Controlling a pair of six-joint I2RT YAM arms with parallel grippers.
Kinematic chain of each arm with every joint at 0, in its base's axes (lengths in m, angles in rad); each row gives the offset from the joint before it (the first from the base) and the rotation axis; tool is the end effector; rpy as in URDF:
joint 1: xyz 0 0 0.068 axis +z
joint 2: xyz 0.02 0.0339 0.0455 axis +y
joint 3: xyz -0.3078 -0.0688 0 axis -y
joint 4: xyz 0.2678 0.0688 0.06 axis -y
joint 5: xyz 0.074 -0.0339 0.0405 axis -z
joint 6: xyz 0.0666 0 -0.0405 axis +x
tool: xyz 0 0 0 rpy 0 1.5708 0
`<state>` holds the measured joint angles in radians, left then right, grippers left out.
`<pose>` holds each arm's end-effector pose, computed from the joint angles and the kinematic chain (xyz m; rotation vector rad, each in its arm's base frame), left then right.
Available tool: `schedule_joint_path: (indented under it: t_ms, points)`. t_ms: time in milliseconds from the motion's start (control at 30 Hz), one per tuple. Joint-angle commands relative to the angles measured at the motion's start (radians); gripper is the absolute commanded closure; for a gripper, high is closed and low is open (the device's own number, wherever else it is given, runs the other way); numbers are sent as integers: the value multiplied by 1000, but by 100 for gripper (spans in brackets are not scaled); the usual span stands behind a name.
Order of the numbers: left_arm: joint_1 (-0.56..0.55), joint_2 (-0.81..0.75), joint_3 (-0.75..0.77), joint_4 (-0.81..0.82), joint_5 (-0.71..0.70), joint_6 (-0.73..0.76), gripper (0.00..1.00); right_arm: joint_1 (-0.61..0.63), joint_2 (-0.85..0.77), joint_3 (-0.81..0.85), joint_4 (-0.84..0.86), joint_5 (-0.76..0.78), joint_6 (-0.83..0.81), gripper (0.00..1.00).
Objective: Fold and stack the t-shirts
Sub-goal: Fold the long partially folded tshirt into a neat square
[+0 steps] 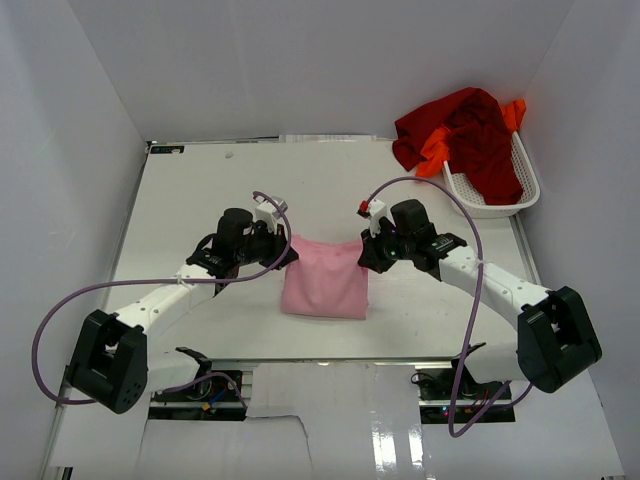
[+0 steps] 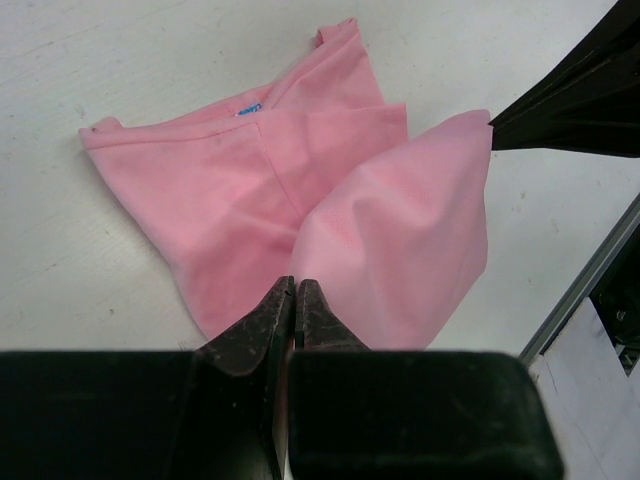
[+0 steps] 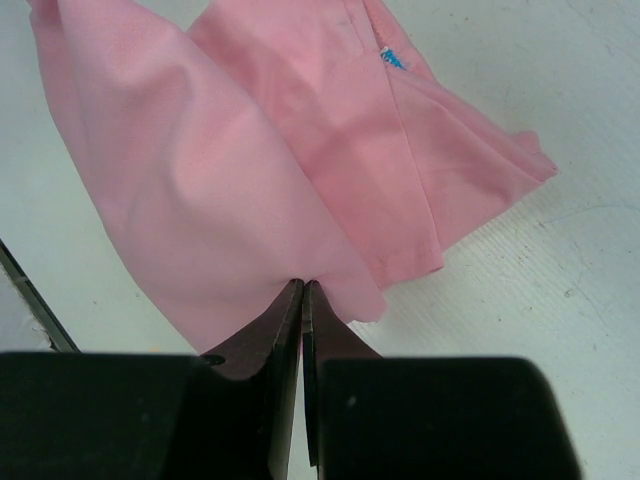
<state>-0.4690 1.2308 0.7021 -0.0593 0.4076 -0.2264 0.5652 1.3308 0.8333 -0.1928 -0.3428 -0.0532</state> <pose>0.2479 -0.1552 0.2454 0.5104 2.1656 -0.8330 0.2551 0.1883 0.2503 -0.8748 2.1247 0.6567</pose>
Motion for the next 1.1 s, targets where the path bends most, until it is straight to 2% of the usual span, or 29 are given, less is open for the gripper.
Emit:
schedule_joint_path:
  t_ms: [0,300,433,600,733,933,1067]
  points:
    - [-5,-11,5,24,16,-1,97,5,-16,10,0,-10,7,92]
    - [-5,-19,7,32,39,-19,98,5,-27,15,-3,-15,10,92]
    - [-3,16,111,-30,43,-2,98,4,-25,88,-43,4,7,92]
    - [58,82,200,-11,91,10,98,-27,53,190,-53,-12,-2,92]
    - [113,159,226,41,120,9,98,-51,139,240,-39,-22,-17,92]
    - [171,386,253,205,138,-5,98,-100,333,323,36,-32,-22,92]
    - [191,518,356,257,143,5,98,-136,422,415,50,-44,-25,92]
